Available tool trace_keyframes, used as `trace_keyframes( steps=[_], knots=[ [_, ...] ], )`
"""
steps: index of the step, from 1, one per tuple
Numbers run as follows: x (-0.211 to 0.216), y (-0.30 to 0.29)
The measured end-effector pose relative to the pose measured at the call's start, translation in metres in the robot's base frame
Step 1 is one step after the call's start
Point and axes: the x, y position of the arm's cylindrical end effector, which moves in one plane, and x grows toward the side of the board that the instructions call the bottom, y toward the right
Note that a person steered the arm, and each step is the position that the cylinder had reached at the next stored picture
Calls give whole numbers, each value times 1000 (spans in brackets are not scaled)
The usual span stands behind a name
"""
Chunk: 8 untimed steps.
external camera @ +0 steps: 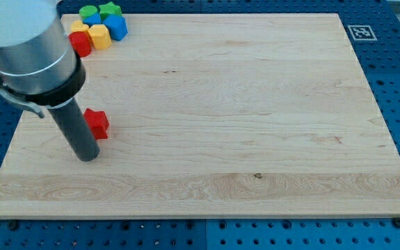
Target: Slide the red star closer to the group of the blocks
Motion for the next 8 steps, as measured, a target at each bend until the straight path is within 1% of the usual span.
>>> trace_keyframes(
  steps=[3, 4, 8],
  knots=[
    [0, -6],
    [-9, -6],
    [-15, -6]
  ],
)
